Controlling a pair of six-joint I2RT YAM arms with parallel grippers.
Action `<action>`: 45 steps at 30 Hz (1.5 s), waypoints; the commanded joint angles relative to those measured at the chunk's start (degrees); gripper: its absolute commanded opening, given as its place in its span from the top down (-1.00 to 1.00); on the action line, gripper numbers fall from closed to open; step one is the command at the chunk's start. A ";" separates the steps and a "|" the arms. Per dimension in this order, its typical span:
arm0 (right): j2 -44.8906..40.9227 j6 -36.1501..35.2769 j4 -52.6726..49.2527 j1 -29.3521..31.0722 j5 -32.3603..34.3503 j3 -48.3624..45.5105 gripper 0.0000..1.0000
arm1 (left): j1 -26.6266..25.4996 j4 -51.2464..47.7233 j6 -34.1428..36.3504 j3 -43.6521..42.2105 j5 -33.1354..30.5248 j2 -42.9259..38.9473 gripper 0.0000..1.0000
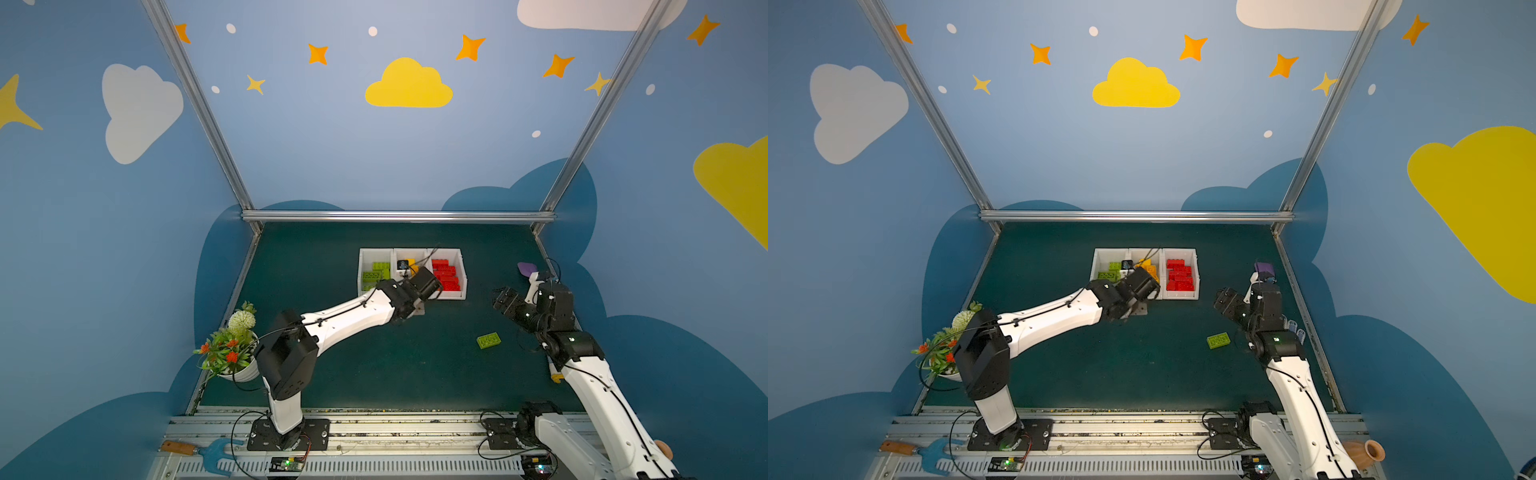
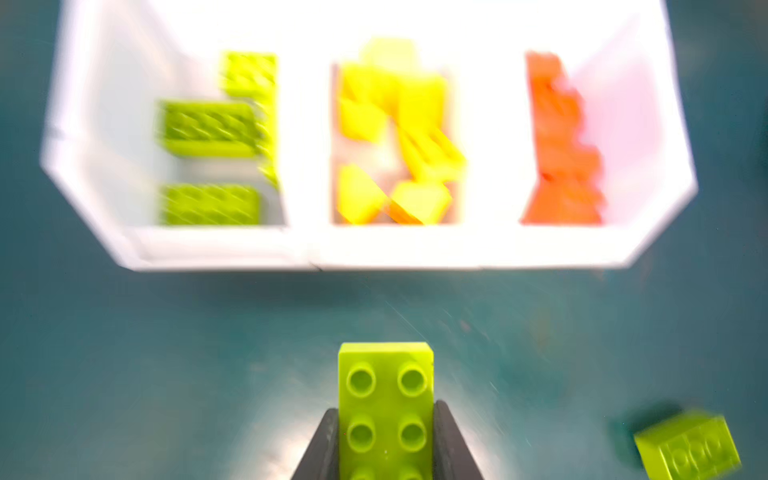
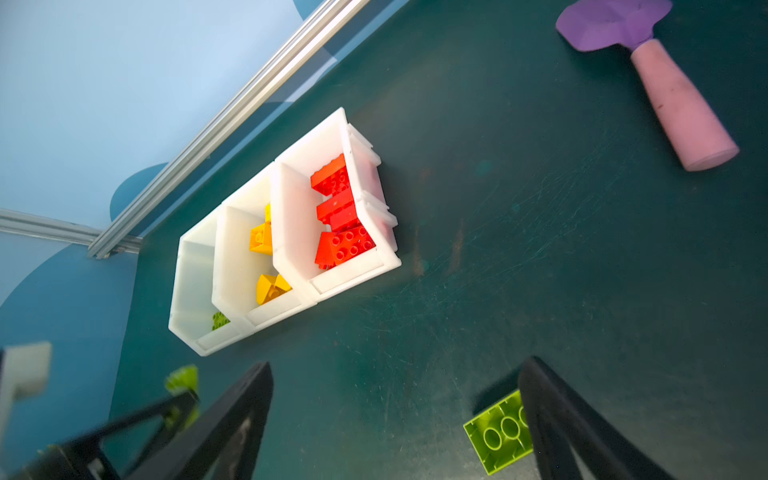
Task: Sort the legos into containers by color
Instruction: 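Carry the lime-green brick with the left gripper over the green compartment, then release the brick into the green compartment while the right gripper lowers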
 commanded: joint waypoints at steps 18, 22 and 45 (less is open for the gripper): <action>2.31 -2.00 1.78 0.55 -1.80 -0.85 -0.80 | 18.96 -9.51 11.14 26.40 6.45 20.70 0.39; 3.12 -2.20 1.65 1.00 -1.34 -0.79 -0.81 | 20.17 -9.40 10.96 27.52 7.04 22.01 0.32; 6.95 -0.53 -4.11 7.26 4.94 -4.26 -0.80 | 13.13 1.28 6.94 -3.52 10.64 -16.15 -0.49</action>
